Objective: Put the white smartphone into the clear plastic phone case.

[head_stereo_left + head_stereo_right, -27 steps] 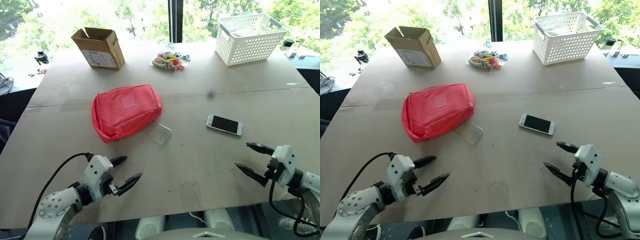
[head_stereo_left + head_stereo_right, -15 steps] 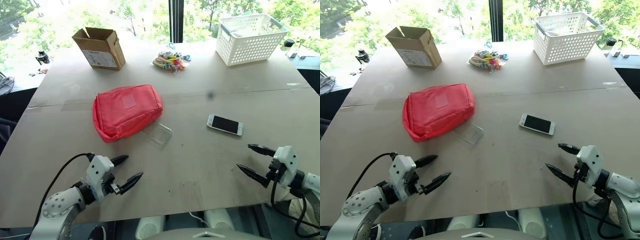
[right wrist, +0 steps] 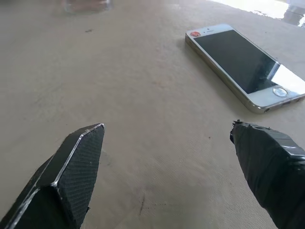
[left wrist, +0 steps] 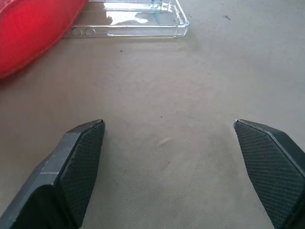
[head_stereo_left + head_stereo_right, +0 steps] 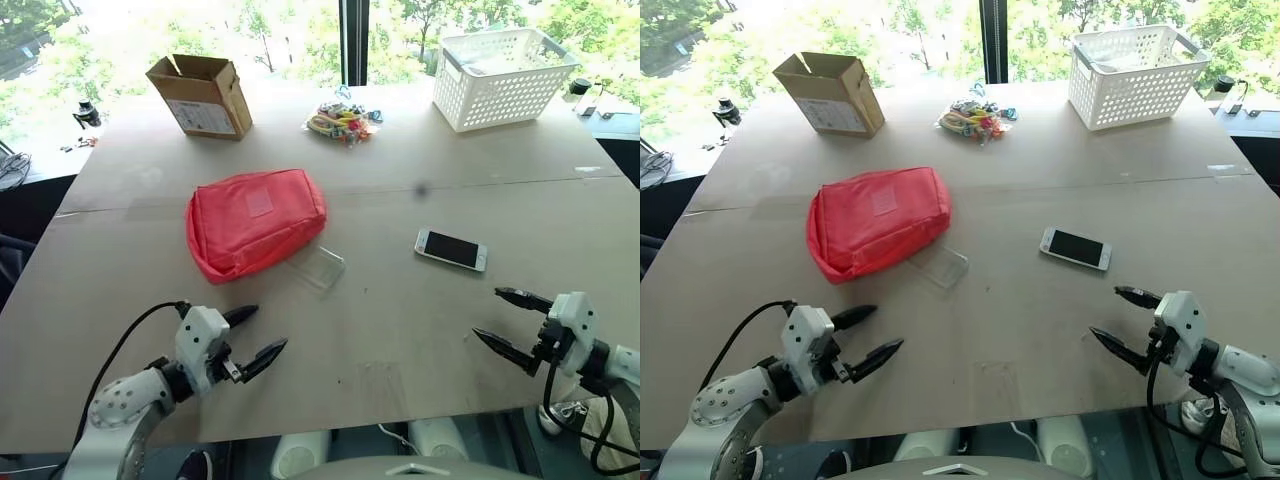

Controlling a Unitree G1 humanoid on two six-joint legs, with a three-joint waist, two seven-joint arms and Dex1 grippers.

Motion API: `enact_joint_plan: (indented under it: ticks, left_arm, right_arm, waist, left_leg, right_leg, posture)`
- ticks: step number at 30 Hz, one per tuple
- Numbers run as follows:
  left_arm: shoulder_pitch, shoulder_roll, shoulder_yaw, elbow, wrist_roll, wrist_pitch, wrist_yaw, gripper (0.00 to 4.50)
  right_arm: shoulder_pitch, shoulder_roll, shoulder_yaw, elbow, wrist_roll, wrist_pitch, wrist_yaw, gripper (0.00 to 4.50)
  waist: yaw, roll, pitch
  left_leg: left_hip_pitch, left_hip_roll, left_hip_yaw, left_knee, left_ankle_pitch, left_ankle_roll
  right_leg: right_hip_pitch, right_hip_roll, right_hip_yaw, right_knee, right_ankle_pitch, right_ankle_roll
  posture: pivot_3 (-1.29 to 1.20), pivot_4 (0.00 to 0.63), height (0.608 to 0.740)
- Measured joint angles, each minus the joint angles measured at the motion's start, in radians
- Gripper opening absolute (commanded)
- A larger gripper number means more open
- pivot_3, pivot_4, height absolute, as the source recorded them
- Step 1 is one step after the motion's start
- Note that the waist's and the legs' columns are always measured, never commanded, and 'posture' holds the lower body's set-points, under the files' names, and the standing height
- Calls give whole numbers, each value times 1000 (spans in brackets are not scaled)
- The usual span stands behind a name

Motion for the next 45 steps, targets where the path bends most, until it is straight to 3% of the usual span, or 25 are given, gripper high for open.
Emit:
enact_joint_plan:
  ticks: [6, 13, 23, 26, 30, 33, 35, 40, 45]
  left_arm:
    - [-174, 36, -7, -10, 42, 112, 106, 4428]
    - [-403, 72, -34, 109, 131, 91, 137, 4428]
    - [-429, 97, -85, 282, 207, 57, 135, 4428]
    - [-465, 81, -89, 342, 211, 33, 150, 3578]
    - [-498, 73, -89, 402, 229, 3, 171, 1835]
    - [-510, 62, -92, 420, 233, -18, 176, 827]
    - [-516, 56, -92, 427, 233, -27, 179, 526]
    - [-572, 43, -93, 476, 249, -28, 221, 346]
    - [-805, 54, -88, 757, 306, -81, 307, 248]
  right_arm:
    - [-63, 15, 43, -152, 100, 82, 5, 4500]
    - [-119, 34, 115, -258, 126, 167, -36, 4500]
    - [-127, 36, 116, -263, 117, 170, -56, 4500]
    - [-130, 38, 117, -263, 108, 166, -59, 4500]
    - [-131, 53, 116, -260, 101, 165, -86, 4500]
    - [-132, 57, 115, -259, 98, 165, -100, 4500]
    - [-134, 65, 115, -259, 98, 166, -111, 4500]
    - [-134, 79, 112, -260, 101, 166, -132, 4500]
    - [-180, 105, 110, -265, 126, 186, -170, 4500]
  waist:
    - [-1, 0, 0]
    - [-4, 0, 0]
    - [-2, 0, 0]
    - [-1, 0, -1]
    - [-3, 1, -1]
    - [-2, 1, -1]
    - [-2, 1, -1]
    - [0, 0, -1]
    - [-2, -1, 0]
  left_leg:
    - [0, 0, -1, 1, 0, 0]
    - [-1, 0, -1, 1, 0, 0]
    - [1, 0, -1, 0, 0, 0]
    - [2, 0, -1, 1, 0, 0]
    - [2, 0, -1, 1, 0, 0]
    - [2, 0, -2, 1, 0, 0]
    - [2, 0, -2, 1, 0, 0]
    - [1, 0, -3, 1, 0, 0]
    - [0, -3, -3, 2, 0, 0]
  right_leg:
    - [0, 1, -1, 1, 0, 0]
    - [0, 1, -1, 0, 1, 0]
    - [0, 1, -1, 1, 1, 0]
    - [1, 1, -1, 3, 1, 0]
    - [0, 1, -1, 4, 1, 0]
    - [0, 1, -1, 3, 1, 0]
    - [0, 1, -1, 3, 1, 0]
    - [0, 1, -2, 4, 1, 0]
    - [0, 2, -2, 3, 1, 0]
  posture:
    - [0, 150, 740]
    - [0, 150, 740]
    - [0, 150, 740]
    - [0, 150, 740]
    - [0, 150, 740]
    - [0, 150, 740]
    - [0, 150, 740]
    - [0, 150, 740]
    - [0, 150, 740]
